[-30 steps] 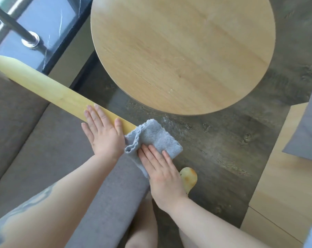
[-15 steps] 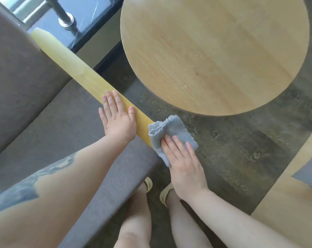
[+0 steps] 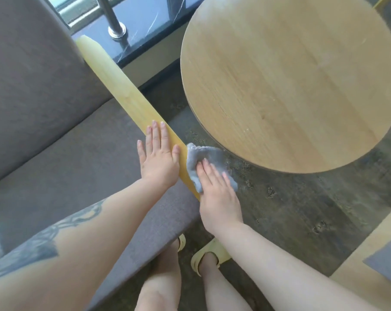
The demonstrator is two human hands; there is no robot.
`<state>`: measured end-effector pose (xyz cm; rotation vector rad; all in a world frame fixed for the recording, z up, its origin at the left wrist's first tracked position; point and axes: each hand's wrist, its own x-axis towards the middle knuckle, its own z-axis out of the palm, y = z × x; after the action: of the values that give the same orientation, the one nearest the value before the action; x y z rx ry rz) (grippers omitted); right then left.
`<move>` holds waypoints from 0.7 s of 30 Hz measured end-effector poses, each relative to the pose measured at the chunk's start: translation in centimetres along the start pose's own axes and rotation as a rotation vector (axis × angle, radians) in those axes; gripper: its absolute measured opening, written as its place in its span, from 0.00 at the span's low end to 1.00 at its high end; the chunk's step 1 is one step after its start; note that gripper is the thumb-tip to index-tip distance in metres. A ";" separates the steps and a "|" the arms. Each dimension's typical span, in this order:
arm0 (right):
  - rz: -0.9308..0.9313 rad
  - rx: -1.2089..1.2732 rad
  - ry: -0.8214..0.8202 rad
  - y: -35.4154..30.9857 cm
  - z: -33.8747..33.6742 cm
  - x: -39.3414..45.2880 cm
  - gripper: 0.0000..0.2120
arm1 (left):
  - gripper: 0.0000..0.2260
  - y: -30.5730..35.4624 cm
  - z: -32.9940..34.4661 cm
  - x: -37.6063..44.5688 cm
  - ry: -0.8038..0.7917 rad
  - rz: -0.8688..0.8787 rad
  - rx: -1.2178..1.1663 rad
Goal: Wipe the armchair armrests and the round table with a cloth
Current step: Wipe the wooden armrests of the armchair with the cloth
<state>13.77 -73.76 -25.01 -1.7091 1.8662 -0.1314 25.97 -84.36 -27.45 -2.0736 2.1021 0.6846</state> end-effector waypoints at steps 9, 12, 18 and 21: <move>0.474 0.563 -0.058 0.3 -2.6 0.5 0.16 | 0.24 -5.1 -1.9 2.4 0.015 0.296 0.083; 0.464 0.554 -0.086 -1.3 -2.6 3.0 0.18 | 0.25 -6.1 -2.4 3.3 0.010 0.357 0.113; 0.222 0.344 -0.036 -4.0 -1.0 6.6 0.26 | 0.28 -6.2 -2.8 3.6 -0.019 0.344 0.045; 0.245 0.245 -0.031 -1.8 -1.3 0.5 0.30 | 0.28 -6.6 -3.3 4.0 -0.050 0.375 0.060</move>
<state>14.72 -74.90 -23.27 -1.3025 1.9313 -0.2242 32.91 -89.13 -27.59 -1.6266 2.4747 0.6943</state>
